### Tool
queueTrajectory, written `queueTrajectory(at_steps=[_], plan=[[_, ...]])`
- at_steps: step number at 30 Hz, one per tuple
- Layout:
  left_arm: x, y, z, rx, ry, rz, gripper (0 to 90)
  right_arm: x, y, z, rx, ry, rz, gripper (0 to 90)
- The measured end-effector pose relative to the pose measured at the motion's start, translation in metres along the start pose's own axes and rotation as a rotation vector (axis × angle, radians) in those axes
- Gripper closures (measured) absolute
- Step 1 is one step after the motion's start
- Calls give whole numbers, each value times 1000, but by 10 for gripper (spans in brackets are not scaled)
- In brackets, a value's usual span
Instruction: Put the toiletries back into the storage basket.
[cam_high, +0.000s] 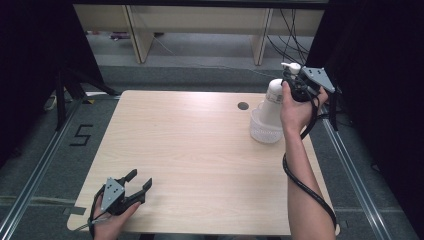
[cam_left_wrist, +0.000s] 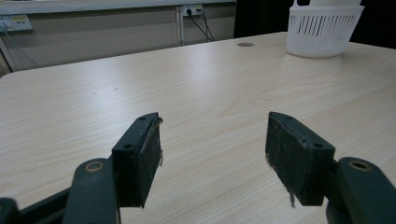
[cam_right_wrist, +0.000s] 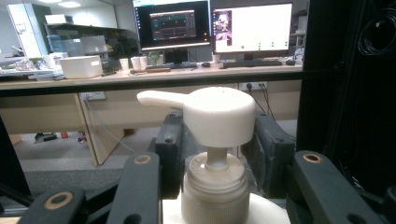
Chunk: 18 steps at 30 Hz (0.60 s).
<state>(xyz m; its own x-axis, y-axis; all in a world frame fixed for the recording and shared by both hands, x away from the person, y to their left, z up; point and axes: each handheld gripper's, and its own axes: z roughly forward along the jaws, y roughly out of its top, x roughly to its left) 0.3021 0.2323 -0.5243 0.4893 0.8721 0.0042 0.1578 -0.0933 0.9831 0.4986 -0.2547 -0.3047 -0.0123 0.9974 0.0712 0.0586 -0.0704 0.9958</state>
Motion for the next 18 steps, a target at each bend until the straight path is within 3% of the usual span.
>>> queueTrajectory(at_steps=[18], plan=[[0,0,0,0,-1,1,353,2,-10,2,30,3,-2,604]])
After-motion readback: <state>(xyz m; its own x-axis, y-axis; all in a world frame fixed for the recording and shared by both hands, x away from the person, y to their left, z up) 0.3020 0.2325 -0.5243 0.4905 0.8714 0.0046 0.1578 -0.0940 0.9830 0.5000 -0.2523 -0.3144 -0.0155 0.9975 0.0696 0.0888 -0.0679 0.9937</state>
